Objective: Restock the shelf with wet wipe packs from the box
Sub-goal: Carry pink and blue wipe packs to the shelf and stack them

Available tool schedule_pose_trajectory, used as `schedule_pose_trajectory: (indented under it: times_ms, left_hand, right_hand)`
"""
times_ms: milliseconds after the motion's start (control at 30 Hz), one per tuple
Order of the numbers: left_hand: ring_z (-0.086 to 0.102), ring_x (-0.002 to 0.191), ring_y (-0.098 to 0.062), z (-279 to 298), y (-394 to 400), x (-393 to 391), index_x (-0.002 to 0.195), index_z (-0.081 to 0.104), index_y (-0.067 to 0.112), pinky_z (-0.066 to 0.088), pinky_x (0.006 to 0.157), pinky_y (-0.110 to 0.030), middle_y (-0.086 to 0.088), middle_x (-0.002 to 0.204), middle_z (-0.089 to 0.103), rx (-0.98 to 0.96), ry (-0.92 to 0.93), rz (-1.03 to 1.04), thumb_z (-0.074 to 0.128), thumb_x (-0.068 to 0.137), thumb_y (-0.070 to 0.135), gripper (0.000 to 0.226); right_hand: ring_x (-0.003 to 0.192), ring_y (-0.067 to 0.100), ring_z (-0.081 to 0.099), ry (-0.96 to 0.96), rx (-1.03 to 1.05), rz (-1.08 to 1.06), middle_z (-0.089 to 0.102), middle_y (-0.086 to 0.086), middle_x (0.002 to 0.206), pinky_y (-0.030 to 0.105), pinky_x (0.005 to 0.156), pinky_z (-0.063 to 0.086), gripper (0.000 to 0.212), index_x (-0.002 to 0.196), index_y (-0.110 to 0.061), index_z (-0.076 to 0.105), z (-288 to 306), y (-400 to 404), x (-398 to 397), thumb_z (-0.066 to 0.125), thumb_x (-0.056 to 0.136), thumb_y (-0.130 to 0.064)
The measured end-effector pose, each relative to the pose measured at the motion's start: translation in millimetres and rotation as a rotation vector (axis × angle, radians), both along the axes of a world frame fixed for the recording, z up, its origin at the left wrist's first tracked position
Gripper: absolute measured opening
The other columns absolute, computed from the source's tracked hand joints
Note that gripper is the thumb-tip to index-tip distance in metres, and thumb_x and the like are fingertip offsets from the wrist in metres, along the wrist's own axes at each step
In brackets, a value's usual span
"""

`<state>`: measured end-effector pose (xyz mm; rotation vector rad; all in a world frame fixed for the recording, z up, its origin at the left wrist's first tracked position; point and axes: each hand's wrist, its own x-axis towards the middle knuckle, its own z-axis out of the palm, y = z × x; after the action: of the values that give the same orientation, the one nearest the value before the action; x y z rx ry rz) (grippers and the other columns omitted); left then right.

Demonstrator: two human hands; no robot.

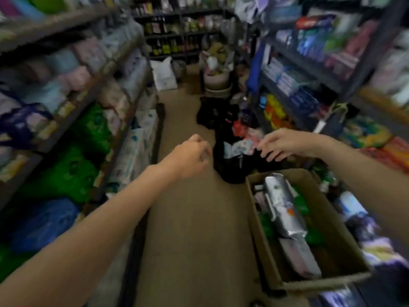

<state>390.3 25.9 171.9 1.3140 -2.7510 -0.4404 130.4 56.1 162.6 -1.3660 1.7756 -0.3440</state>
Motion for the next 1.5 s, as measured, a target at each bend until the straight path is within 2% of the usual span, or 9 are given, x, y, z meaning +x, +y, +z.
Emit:
schedule_pose_trajectory:
  times_ms: [233, 400, 600, 700, 867, 1067, 1200, 1333, 1500]
  left_hand:
    - [0.059, 0.101, -0.024, -96.2, -21.7, -145.9, 0.112, 0.057, 0.012, 0.046, 0.091, -0.034, -0.005, 0.117, 0.043, 0.217, -0.044, -0.101, 0.052, 0.089, 0.014, 0.023]
    - [0.057, 0.102, -0.029, -181.4, -28.1, -220.3, 0.113, 0.059, 0.008, 0.045, 0.087, -0.032, -0.010, 0.119, 0.051, 0.336, -0.071, -0.088, 0.052, 0.087, 0.011, 0.027]
    - [0.056, 0.106, -0.028, -266.1, -9.9, -277.5, 0.122, 0.052, 0.010, 0.046, 0.089, -0.034, -0.012, 0.127, 0.045, 0.450, -0.093, -0.033, 0.054, 0.088, 0.013, 0.034]
    - [0.052, 0.114, -0.028, -303.4, 0.2, -289.3, 0.126, 0.049, 0.013, 0.046, 0.093, -0.038, -0.009, 0.130, 0.044, 0.452, -0.168, -0.060, 0.054, 0.088, 0.015, 0.038]
    - [0.044, 0.119, -0.028, -339.5, 4.0, -308.5, 0.127, 0.050, 0.016, 0.038, 0.094, -0.037, -0.004, 0.134, 0.046, 0.286, -0.173, -0.139, 0.050, 0.086, 0.012, 0.041]
    - [0.063, 0.106, -0.024, -369.1, -1.8, -340.9, 0.106, 0.068, 0.018, 0.049, 0.081, -0.039, 0.001, 0.112, 0.068, 0.035, -0.161, -0.491, 0.031, 0.070, 0.025, 0.052]
    - [0.064, 0.102, -0.020, -388.5, 0.9, -347.1, 0.096, 0.072, 0.023, 0.047, 0.086, -0.037, 0.006, 0.102, 0.071, 0.022, -0.318, -0.584, 0.028, 0.071, 0.028, 0.050]
    - [0.065, 0.086, -0.018, -387.4, -0.9, -345.8, 0.080, 0.072, 0.027, 0.033, 0.079, -0.034, 0.009, 0.084, 0.068, -0.145, -0.369, -0.559, 0.030, 0.071, 0.027, 0.043]
    - [0.041, 0.120, -0.023, -375.1, -8.3, -332.4, 0.114, 0.061, 0.019, 0.025, 0.100, -0.037, -0.003, 0.116, 0.061, 0.065, -0.626, -0.344, 0.042, 0.092, 0.025, 0.029]
  right_hand:
    - [0.077, 0.021, 0.056, 0.014, 0.219, -0.114, 0.060, 0.006, 0.081, 0.023, 0.061, 0.045, 0.013, 0.091, -0.008, 0.061, -111.9, 11.4, -129.4, 0.048, 0.093, -0.009]
    - [0.103, 0.037, 0.060, 0.077, 0.378, -0.081, 0.060, 0.025, 0.114, 0.023, 0.061, 0.043, 0.029, 0.114, 0.011, 0.057, -209.4, 27.4, -186.8, 0.047, 0.093, -0.007]
    - [0.101, 0.029, 0.059, 0.114, 0.346, -0.058, 0.063, 0.016, 0.107, 0.032, 0.078, 0.045, 0.031, 0.111, 0.002, 0.060, -298.8, 66.8, -207.8, 0.062, 0.087, -0.018]
    - [0.085, 0.022, 0.056, 0.102, 0.343, 0.015, 0.056, 0.006, 0.089, 0.028, 0.062, 0.039, 0.026, 0.095, -0.008, 0.058, -343.8, 80.7, -202.4, 0.067, 0.082, -0.029]
    - [0.118, 0.030, 0.047, 0.235, 0.323, 0.003, 0.045, 0.012, 0.131, 0.038, 0.099, 0.041, 0.037, 0.126, -0.008, 0.047, -412.1, 82.7, -215.1, 0.048, 0.089, -0.006]
    - [0.130, 0.026, 0.040, 0.135, 0.329, 0.112, 0.029, 0.003, 0.149, 0.045, 0.107, 0.035, 0.059, 0.144, -0.022, 0.021, -478.2, 65.5, -229.6, 0.047, 0.092, -0.020]
    - [0.120, 0.030, 0.049, 0.289, 0.352, 0.223, 0.019, 0.007, 0.151, 0.040, 0.094, 0.046, 0.071, 0.145, -0.027, 0.017, -499.9, 64.6, -232.2, 0.054, 0.087, -0.012]
    - [0.122, 0.033, 0.046, 0.430, 0.429, 0.302, 0.028, 0.016, 0.146, 0.038, 0.099, 0.043, 0.046, 0.131, -0.008, 0.049, -479.0, 63.4, -239.2, 0.055, 0.086, 0.000]
    - [0.099, 0.021, 0.051, 0.287, 0.176, 0.084, 0.048, 0.004, 0.103, 0.023, 0.075, 0.033, 0.019, 0.094, -0.005, 0.064, -425.6, 51.2, -255.8, 0.068, 0.076, -0.004]
